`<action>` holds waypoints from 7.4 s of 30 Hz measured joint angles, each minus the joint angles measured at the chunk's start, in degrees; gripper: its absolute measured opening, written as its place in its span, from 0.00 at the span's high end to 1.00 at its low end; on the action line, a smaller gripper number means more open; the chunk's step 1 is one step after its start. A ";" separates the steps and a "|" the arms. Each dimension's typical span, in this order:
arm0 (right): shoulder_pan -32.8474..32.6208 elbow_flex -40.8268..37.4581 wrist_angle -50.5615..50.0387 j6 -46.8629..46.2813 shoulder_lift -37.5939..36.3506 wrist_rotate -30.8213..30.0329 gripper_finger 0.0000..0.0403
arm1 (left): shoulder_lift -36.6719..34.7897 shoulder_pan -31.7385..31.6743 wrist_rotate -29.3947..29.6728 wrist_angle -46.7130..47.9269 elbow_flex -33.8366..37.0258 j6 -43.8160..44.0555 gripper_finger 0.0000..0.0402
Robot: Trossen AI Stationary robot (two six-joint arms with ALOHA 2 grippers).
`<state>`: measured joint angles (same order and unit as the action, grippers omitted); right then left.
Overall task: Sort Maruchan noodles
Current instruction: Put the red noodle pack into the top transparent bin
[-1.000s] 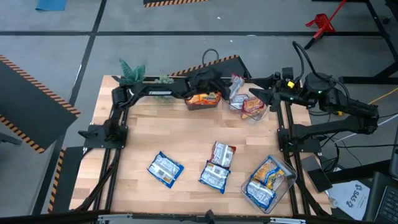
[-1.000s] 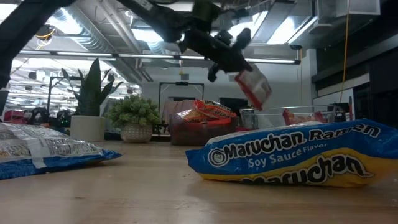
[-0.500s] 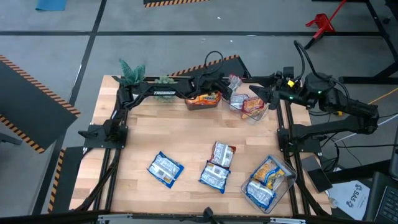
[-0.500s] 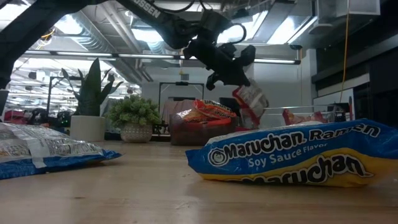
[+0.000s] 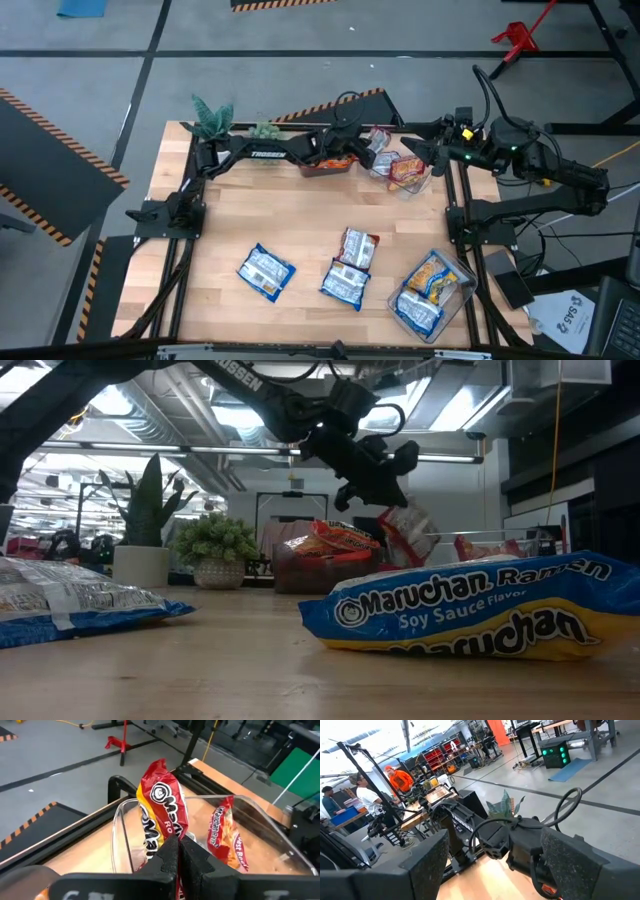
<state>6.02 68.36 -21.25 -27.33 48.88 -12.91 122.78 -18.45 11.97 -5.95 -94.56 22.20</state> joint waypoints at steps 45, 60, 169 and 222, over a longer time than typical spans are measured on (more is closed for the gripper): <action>0.02 -0.02 -11.89 -0.70 1.90 -7.15 0.25 | 1.71 -0.68 1.75 3.09 0.04 -10.39 1.00; 0.04 -0.50 -23.84 -2.98 5.87 -15.80 0.25 | 5.69 1.58 -18.52 -1.92 -6.18 -4.68 1.00; -9.40 -32.47 -1.54 -25.54 17.73 21.03 0.30 | -30.27 18.58 -24.05 67.12 -3.79 -6.90 0.66; -28.15 -27.71 17.45 -80.53 45.67 1.04 0.22 | -24.25 21.47 -19.81 -20.28 54.01 40.60 0.48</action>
<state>-22.13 40.64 -3.80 -107.85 94.55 -11.86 98.53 3.03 -7.84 -26.23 -40.56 62.80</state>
